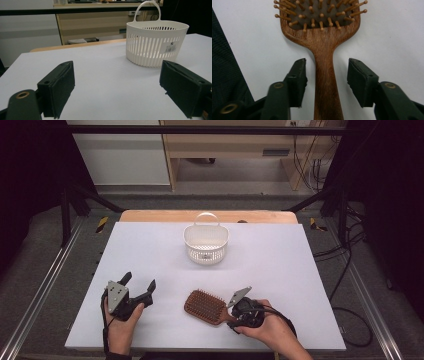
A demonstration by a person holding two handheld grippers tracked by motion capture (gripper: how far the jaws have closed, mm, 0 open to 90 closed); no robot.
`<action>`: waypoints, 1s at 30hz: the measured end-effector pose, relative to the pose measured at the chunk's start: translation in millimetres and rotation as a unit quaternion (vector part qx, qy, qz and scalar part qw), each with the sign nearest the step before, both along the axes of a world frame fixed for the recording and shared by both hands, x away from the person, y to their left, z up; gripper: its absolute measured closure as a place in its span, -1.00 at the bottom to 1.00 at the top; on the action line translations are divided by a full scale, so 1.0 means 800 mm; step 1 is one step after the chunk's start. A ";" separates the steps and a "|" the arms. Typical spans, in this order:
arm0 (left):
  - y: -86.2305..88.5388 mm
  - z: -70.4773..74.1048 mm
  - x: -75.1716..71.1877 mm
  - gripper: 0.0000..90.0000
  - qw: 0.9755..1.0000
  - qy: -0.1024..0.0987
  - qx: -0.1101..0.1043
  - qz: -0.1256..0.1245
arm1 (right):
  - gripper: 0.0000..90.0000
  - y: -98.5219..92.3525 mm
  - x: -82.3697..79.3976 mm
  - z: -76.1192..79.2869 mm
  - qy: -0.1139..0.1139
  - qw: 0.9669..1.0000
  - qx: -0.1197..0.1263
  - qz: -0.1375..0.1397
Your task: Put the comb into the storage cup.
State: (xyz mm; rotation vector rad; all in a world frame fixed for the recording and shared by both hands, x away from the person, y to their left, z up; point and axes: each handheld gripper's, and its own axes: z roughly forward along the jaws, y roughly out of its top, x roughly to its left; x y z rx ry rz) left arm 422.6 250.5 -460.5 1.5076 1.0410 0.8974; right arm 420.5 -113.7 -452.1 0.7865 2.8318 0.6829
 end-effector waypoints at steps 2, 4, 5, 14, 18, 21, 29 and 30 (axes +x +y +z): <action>0.000 0.000 0.000 -0.72 1.000 0.000 0.000 0.002 | 0.20 0.004 0.001 0.001 0.005 1.000 -0.006 0.003; 0.001 0.001 -0.001 -0.72 1.000 -0.001 -0.002 0.002 | 0.22 0.005 0.002 0.002 0.004 1.000 -0.009 0.006; 0.001 0.001 -0.001 -0.72 1.000 -0.002 -0.002 0.003 | 0.24 0.008 0.003 0.001 0.006 1.000 -0.011 0.009; 0.002 0.001 -0.001 -0.72 1.000 -0.001 -0.002 0.005 | 0.41 0.019 0.005 -0.001 0.012 0.999 -0.033 0.024; 0.001 0.000 0.000 -0.72 1.000 0.002 -0.001 0.004 | 0.48 0.021 0.007 -0.001 0.017 0.999 -0.039 0.023; 0.000 0.000 0.000 -0.71 1.000 0.003 0.000 0.003 | 0.53 0.025 0.006 0.000 0.018 0.998 -0.049 0.017; -0.002 -0.001 0.000 -0.71 1.000 0.005 0.001 -0.002 | 0.61 0.026 0.007 -0.001 0.024 0.998 -0.051 0.015; -0.002 0.000 0.000 -0.71 1.000 0.004 0.001 -0.002 | 0.62 0.026 0.007 -0.001 0.023 0.998 -0.049 0.014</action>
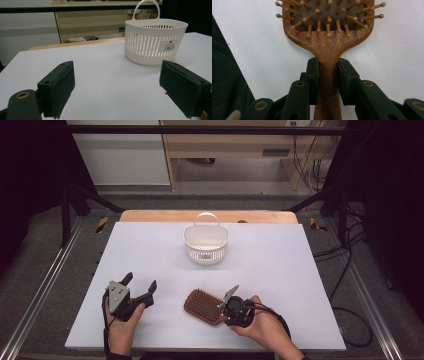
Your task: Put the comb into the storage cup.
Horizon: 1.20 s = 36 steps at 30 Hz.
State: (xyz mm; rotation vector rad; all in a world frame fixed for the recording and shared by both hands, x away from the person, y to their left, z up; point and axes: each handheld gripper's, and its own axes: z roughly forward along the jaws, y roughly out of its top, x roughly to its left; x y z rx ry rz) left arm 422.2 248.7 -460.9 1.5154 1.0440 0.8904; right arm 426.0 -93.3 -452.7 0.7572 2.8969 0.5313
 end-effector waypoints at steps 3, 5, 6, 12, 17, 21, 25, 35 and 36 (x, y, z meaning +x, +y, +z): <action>0.002 0.001 0.001 -0.71 1.000 -0.001 -0.002 0.002 | 0.62 -0.002 -0.002 0.000 -0.001 1.000 0.007 -0.006; 0.002 0.001 0.001 -0.71 1.000 0.000 -0.004 0.002 | 0.62 -0.004 -0.002 0.000 -0.003 1.000 0.014 -0.001; 0.003 0.001 0.001 -0.71 1.000 0.000 -0.005 0.001 | 0.62 -0.005 -0.002 0.000 -0.005 1.000 0.019 -0.002; -0.001 0.002 0.003 -0.77 1.000 0.003 -0.022 -0.015 | 0.62 -0.010 0.002 0.004 -0.033 0.997 0.064 -0.007; -0.010 0.010 -0.001 -0.94 0.998 -0.005 -0.038 -0.054 | 0.62 -0.013 0.004 0.013 -0.074 0.991 0.110 -0.012; -0.020 0.019 -0.005 -0.95 0.996 -0.009 -0.057 -0.075 | 0.62 -0.016 0.005 0.020 -0.115 0.981 0.157 -0.014; -0.028 0.030 -0.008 -0.96 0.989 -0.002 -0.094 -0.111 | 0.62 -0.019 0.006 0.024 -0.147 0.968 0.201 -0.027; -0.079 0.071 -0.003 -0.95 0.965 0.027 -0.154 -0.209 | 0.62 -0.019 0.003 0.017 -0.201 0.930 0.304 -0.041; -0.090 0.076 0.002 -0.94 0.960 0.040 -0.161 -0.226 | 0.62 -0.019 0.002 0.016 -0.208 0.928 0.306 -0.042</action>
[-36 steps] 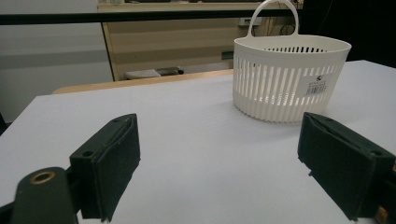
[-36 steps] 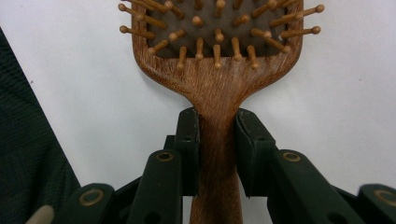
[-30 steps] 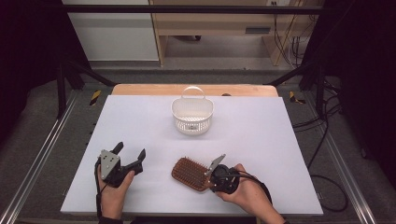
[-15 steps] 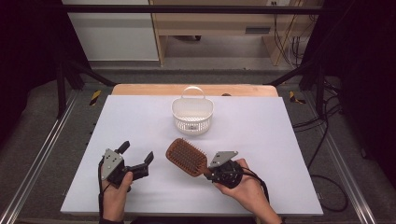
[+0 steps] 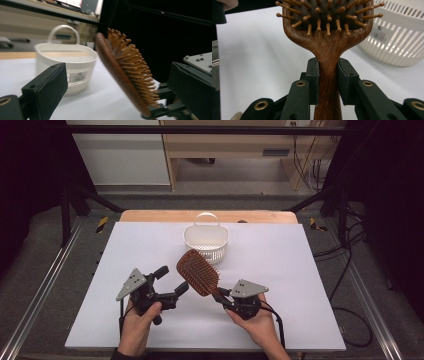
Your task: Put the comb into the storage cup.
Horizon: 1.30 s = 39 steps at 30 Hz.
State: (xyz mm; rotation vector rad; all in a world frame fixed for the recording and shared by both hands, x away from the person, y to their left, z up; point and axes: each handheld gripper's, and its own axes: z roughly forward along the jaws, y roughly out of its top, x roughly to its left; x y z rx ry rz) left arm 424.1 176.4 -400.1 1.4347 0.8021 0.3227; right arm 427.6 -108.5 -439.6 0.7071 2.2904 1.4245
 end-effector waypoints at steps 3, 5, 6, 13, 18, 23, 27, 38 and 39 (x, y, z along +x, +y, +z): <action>-0.019 0.008 0.009 -0.93 1.000 0.017 -0.002 -0.014 | 0.62 0.001 -0.003 -0.002 -0.014 1.000 0.002 -0.003; -0.030 0.013 0.011 -0.92 1.000 0.021 0.008 -0.010 | 0.62 0.002 -0.005 -0.003 -0.026 1.000 -0.003 -0.004; -0.034 0.014 0.013 -0.91 1.000 0.029 0.004 -0.003 | 0.62 0.002 -0.007 -0.003 -0.027 1.000 0.003 -0.004; -0.045 0.015 0.023 -0.60 0.997 0.060 -0.045 0.011 | 0.62 0.002 -0.013 -0.006 -0.034 0.999 0.008 0.000; -0.042 0.012 0.026 -0.18 0.996 0.073 -0.056 0.018 | 0.62 0.001 -0.012 -0.004 -0.036 0.999 0.014 -0.007; -0.040 0.012 0.030 0.02 0.992 0.095 -0.076 0.016 | 0.62 0.003 -0.012 -0.008 -0.033 0.999 0.014 -0.013; -0.041 0.015 0.031 0.10 0.991 0.098 -0.085 0.014 | 0.62 0.005 -0.011 -0.008 -0.034 0.999 0.014 -0.017; -0.045 0.036 0.026 0.14 0.994 0.079 -0.074 0.005 | 0.13 0.004 -0.010 -0.007 -0.028 0.999 0.031 -0.030; -0.043 0.037 0.027 0.14 0.994 0.077 -0.076 0.009 | 0.02 0.002 -0.010 -0.007 -0.027 0.999 0.030 -0.032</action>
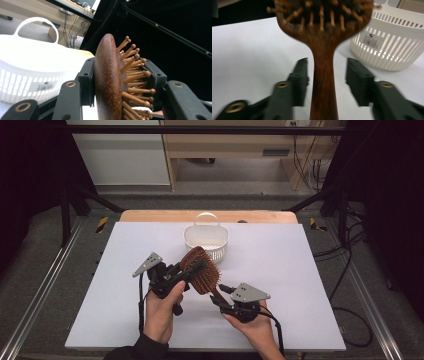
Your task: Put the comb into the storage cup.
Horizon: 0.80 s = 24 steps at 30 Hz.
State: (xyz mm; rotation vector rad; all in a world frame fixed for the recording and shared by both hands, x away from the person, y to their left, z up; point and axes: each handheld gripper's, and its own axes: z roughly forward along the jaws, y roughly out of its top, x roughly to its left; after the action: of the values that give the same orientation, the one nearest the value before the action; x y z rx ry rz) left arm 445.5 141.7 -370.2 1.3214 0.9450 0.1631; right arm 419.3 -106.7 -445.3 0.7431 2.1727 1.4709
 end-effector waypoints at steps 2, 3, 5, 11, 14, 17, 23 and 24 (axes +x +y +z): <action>0.005 0.004 0.001 0.14 1.000 -0.004 0.002 0.009 | -0.17 -0.004 -0.002 -0.001 -0.001 1.000 -0.004 -0.007; 0.007 0.006 0.002 0.14 1.000 -0.006 0.003 0.012 | -0.23 -0.008 -0.004 -0.002 -0.004 1.000 -0.003 -0.013; 0.011 0.009 0.004 0.14 1.000 -0.009 0.000 0.016 | -0.40 -0.016 -0.007 -0.003 -0.015 1.000 0.003 -0.026; 0.019 0.018 0.002 0.13 0.999 -0.020 0.003 0.028 | -0.67 -0.042 -0.006 -0.001 -0.031 0.997 0.024 -0.069; 0.024 0.021 0.002 0.13 0.999 -0.021 -0.001 0.033 | -0.72 -0.059 -0.003 -0.005 -0.037 0.994 0.043 -0.093; 0.028 0.024 0.002 0.13 0.999 -0.025 -0.001 0.038 | -0.72 -0.071 -0.001 -0.008 -0.053 0.990 0.044 -0.125; 0.036 0.035 0.002 0.13 0.998 -0.036 -0.004 0.046 | -0.81 -0.091 0.010 -0.010 -0.045 0.989 0.048 -0.134; 0.037 0.037 0.002 0.13 0.998 -0.035 -0.005 0.047 | -0.83 -0.094 0.010 -0.011 -0.040 0.989 0.051 -0.133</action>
State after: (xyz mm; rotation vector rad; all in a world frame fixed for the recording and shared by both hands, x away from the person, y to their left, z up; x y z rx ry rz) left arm 447.3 171.1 -340.9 1.2549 0.9466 0.2750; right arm 427.6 -181.7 -453.9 0.9504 1.8679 1.4533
